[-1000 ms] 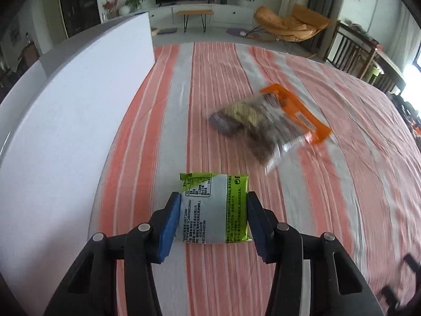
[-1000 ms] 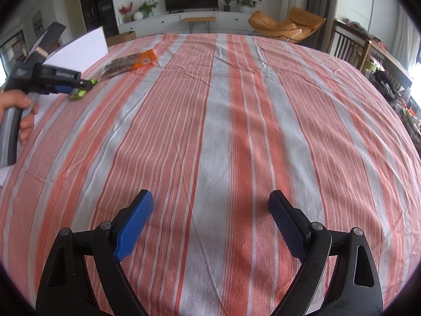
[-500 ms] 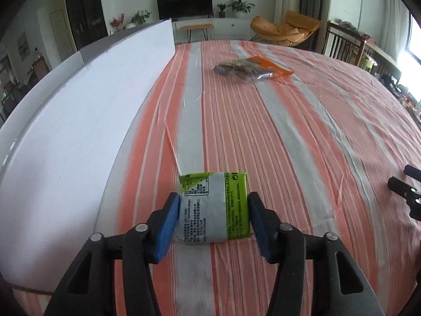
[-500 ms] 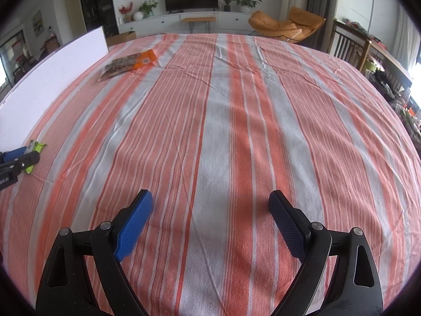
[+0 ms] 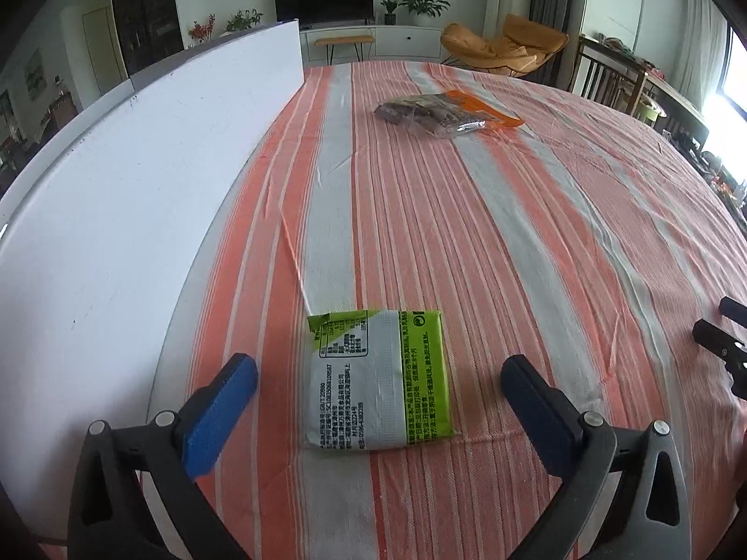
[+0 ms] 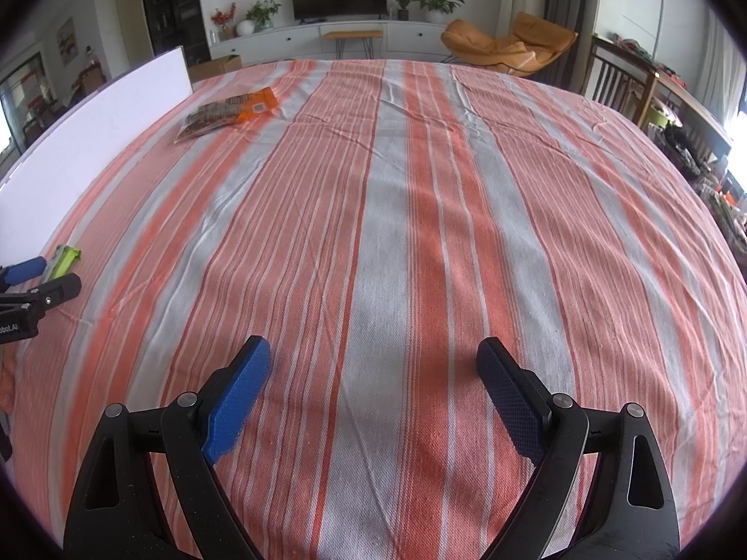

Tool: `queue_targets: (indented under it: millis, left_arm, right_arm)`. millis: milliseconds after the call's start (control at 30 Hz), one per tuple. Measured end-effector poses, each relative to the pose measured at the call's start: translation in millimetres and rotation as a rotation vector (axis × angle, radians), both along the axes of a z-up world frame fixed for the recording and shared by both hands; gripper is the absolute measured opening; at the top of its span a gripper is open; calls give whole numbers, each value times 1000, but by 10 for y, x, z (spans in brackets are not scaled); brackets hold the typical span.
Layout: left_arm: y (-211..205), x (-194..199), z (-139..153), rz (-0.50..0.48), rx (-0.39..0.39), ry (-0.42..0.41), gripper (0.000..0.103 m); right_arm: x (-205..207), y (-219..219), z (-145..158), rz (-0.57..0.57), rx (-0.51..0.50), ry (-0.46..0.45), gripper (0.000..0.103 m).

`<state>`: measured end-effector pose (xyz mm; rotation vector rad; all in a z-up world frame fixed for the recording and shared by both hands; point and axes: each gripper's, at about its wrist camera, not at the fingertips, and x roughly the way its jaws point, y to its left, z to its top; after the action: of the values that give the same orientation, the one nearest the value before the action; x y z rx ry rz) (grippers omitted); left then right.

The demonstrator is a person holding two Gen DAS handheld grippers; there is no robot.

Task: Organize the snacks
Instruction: 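Set the green-and-white packet back on the cloth and open the left tool, then grasp the orange-topped clear jerky bag with the right tool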

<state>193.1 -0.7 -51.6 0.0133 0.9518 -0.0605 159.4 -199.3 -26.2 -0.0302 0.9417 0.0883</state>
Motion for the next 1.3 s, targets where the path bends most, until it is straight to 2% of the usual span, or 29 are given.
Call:
queue_targets:
  millis: [667, 733, 833, 967, 1033, 1133, 1200, 1300]
  left_arm:
    - [5, -3, 2, 1, 1, 0, 103]
    - [7, -6, 3, 2, 0, -1, 103]
    - [7, -1, 0, 3, 3, 0, 103]
    - [3, -7, -1, 5, 4, -1, 103]
    - [3, -11, -1, 5, 3, -2, 103]
    - [2, -11, -2, 6, 4, -2, 103]
    - [3, -9, -2, 6, 4, -2, 103]
    - [1, -5, 0, 6, 4, -1, 103]
  right_arm:
    - [1, -1, 1, 0, 2, 1, 93]
    - [17, 3, 7, 33, 4, 11, 93]
    - [168, 98, 100, 142, 39, 19, 91]
    - [687, 516, 437, 248, 45, -43, 91]
    - [1147, 850, 545, 309, 68, -30, 91]
    - [1858, 1355, 495, 350, 51, 51, 91]
    - [2207, 1597, 450, 325, 42, 52, 91]
    - [2545, 1898, 343, 300, 88, 41, 89]
